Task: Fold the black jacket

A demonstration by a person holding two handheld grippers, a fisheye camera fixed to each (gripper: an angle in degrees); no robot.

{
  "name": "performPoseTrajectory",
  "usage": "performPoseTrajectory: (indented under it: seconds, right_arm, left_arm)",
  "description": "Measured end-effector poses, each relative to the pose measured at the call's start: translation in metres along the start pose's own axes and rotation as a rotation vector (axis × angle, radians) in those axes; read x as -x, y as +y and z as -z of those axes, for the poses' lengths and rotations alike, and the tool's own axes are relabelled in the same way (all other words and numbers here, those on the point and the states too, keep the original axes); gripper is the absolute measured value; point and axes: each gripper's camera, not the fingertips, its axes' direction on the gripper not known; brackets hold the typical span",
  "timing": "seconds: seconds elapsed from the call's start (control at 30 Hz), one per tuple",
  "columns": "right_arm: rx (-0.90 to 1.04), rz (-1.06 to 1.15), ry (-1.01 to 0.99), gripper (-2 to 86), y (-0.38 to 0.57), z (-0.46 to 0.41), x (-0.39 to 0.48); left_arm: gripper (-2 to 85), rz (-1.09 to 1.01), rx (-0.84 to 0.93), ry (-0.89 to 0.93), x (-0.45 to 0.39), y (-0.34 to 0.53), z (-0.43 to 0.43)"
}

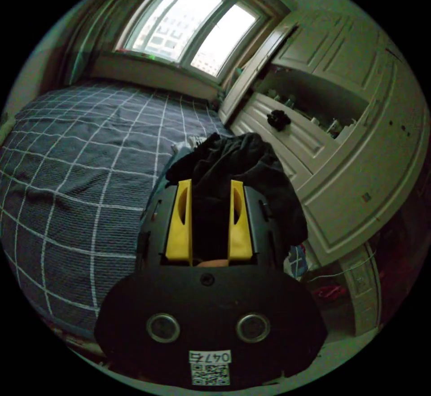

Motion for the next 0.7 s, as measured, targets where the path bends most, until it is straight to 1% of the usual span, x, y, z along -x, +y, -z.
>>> performPoseTrajectory:
  seconds: [0.07, 0.1, 0.17, 0.2, 0.27, 0.3, 0.37, 0.43, 0.5, 0.53, 0.57, 0.6, 0.67, 0.7]
  right_arm:
    - [-0.005, -0.040, -0.026, 6.1, 0.004, -0.001, -0.016]
    - [-0.018, -0.042, -0.031, 4.2, 0.008, 0.001, -0.026]
    - [-0.052, -0.015, -0.024, 2.2, 0.016, 0.007, -0.041]
    - [-0.091, -0.015, -0.046, 1.5, 0.024, 0.013, -0.053]
    - [-0.167, -0.028, -0.118, 1.0, 0.038, 0.025, -0.073]
    - [-0.220, -0.031, -0.169, 0.8, 0.050, 0.034, -0.085]
    - [-0.282, -0.009, -0.214, 0.7, 0.067, 0.045, -0.098]
    - [-0.339, 0.077, -0.222, 0.6, 0.086, 0.058, -0.103]
    - [-0.347, 0.141, -0.202, 0.6, 0.097, 0.066, -0.103]
    - [-0.348, 0.170, -0.192, 0.6, 0.103, 0.071, -0.102]
    - [-0.347, 0.181, -0.185, 0.6, 0.105, 0.074, -0.102]
    - [-0.342, 0.187, -0.155, 0.7, 0.110, 0.079, -0.102]
    - [-0.347, 0.167, -0.141, 0.6, 0.114, 0.092, -0.107]
    - [-0.389, 0.113, -0.176, 0.6, 0.117, 0.108, -0.114]
  left_arm:
    - [2.2, -0.133, -0.125, 0.026, -0.023, -0.092, 0.018]
    - [3.4, -0.151, -0.161, 0.034, -0.028, -0.116, 0.024]
    - [8.1, -0.191, -0.232, 0.102, -0.052, -0.212, 0.039]
    - [9.3, -0.195, -0.231, 0.119, -0.058, -0.234, 0.040]
    - [12.2, -0.189, -0.193, 0.207, -0.084, -0.309, 0.034]
    - [12.5, -0.184, -0.173, 0.227, -0.091, -0.325, 0.030]
    - [13.5, -0.132, -0.073, 0.289, -0.114, -0.381, 0.008]
    - [13.6, -0.078, -0.009, 0.331, -0.129, -0.412, -0.007]
    - [12.2, -0.074, 0.036, 0.398, -0.145, -0.431, -0.016]
    - [5.8, -0.095, 0.056, 0.417, -0.156, -0.438, -0.017]
    - [2.0, -0.121, 0.046, 0.351, -0.165, -0.439, -0.013]
    - [1.4, -0.147, 0.038, 0.330, -0.169, -0.439, -0.009]
    - [0.1, -0.179, -0.028, 0.346, -0.174, -0.427, 0.017]
    - [0.0, -0.189, -0.059, 0.362, -0.173, -0.422, 0.027]
